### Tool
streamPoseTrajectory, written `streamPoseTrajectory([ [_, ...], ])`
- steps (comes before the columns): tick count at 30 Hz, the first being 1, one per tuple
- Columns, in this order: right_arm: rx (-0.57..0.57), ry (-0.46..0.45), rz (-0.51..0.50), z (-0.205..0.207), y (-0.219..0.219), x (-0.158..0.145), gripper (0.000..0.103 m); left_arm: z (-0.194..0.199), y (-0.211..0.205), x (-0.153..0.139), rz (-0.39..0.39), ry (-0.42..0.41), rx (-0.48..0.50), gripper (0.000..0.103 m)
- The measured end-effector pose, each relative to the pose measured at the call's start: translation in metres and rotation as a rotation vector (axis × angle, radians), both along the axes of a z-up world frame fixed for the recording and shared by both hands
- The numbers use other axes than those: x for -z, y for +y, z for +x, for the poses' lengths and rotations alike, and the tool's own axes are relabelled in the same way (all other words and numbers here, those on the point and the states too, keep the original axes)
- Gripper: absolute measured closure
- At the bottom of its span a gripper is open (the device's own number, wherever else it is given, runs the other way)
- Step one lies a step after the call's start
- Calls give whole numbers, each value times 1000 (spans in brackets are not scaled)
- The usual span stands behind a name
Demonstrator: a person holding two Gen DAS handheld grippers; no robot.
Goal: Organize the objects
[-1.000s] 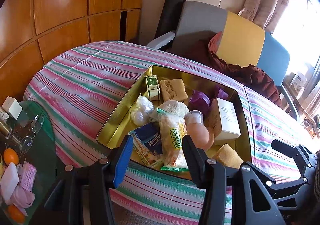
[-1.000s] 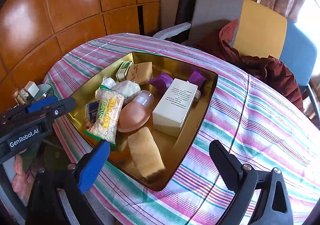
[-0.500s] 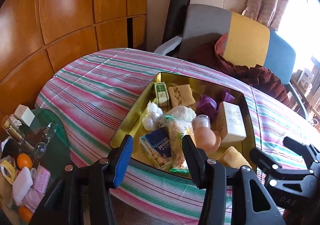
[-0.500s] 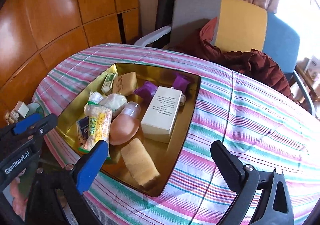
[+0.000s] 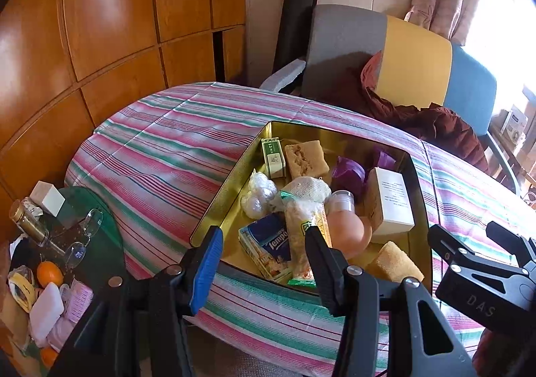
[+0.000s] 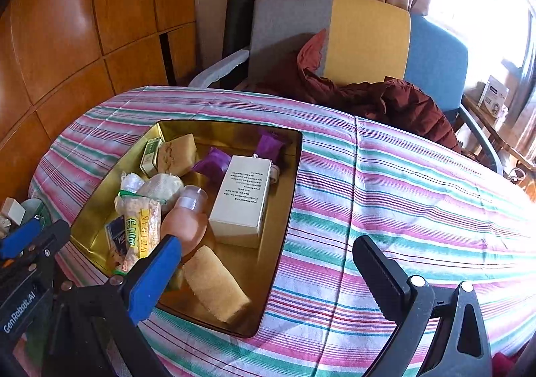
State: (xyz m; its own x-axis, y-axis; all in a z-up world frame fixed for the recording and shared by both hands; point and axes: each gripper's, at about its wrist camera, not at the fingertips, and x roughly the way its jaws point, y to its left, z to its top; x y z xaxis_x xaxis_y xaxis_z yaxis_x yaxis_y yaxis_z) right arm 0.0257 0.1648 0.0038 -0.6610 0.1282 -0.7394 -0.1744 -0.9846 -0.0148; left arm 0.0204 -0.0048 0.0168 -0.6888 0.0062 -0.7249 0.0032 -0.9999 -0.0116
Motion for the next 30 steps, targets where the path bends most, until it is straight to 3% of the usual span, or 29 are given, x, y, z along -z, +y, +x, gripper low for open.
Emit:
streamPoseTrajectory([
  [15, 39, -6, -28, -2, -4, -3, 0, 3, 5, -2, -60, -12, 5, 52],
  [30, 42, 1, -27, -3, -4, -3, 0, 1, 6, 0, -47, -32, 26, 52],
])
